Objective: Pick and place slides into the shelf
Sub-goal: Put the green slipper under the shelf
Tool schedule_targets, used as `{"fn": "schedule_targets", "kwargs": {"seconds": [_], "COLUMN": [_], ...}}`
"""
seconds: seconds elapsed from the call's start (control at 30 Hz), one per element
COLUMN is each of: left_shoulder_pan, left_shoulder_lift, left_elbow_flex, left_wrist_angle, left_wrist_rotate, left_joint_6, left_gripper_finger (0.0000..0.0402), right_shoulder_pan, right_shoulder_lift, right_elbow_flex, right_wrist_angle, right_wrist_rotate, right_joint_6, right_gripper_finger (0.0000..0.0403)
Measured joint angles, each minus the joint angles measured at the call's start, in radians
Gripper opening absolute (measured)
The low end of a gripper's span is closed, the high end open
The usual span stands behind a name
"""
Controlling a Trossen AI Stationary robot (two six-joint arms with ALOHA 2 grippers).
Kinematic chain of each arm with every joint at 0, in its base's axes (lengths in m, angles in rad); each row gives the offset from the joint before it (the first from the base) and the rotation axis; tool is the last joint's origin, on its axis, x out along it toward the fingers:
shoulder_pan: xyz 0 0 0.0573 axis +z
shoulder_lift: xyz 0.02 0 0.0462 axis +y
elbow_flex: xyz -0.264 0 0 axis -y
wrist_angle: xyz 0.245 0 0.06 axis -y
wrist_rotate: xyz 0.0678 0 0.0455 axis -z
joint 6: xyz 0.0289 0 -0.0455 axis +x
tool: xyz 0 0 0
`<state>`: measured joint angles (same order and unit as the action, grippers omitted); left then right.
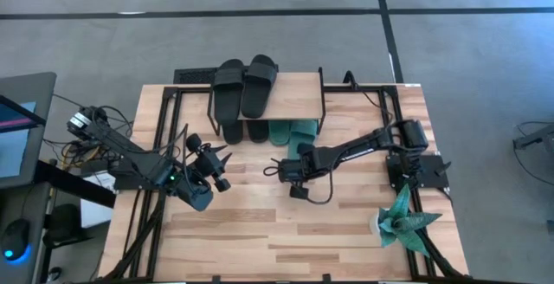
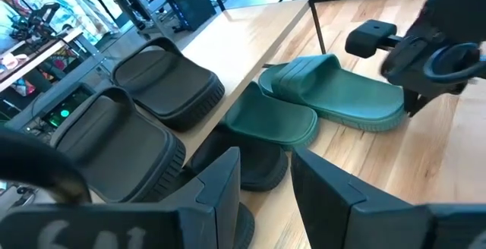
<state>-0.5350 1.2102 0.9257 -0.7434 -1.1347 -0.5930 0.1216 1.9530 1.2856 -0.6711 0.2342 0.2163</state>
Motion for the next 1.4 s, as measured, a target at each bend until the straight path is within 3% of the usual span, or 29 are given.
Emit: {"fn": "schedule_targets", "kwargs": {"seconds": [0.6, 0.87, 1.4], "left_shoulder_pan": [0.0, 0.0, 0.0], "left_shoulder_lift": [0.0, 0.0, 0.0], "left_elbow_flex": [0.0, 0.0, 0.0], "left_wrist_angle": [-0.008, -0.008, -0.007], "left_wrist_rotate": [0.003, 0.003, 0.003], "left_joint_6": [0.0, 0.0, -0.027], "left_gripper_finger": [0.0109, 0.0109, 0.0109], "right_shoulder_pan": [-0.159, -0.211, -0.229], "right_shoulder_lift": [0.0, 0.0, 0.0], "right_elbow_flex": [0.0, 0.0, 0.0], "right_wrist_angle": [-0.043, -0.065, -0.055], "right_wrist_rotate": [0.006, 0.055, 0.053], "right_joint_6": [-0.084, -0.088, -0.112], "right_gripper_finger": [0.0, 0.0, 0.0]}}
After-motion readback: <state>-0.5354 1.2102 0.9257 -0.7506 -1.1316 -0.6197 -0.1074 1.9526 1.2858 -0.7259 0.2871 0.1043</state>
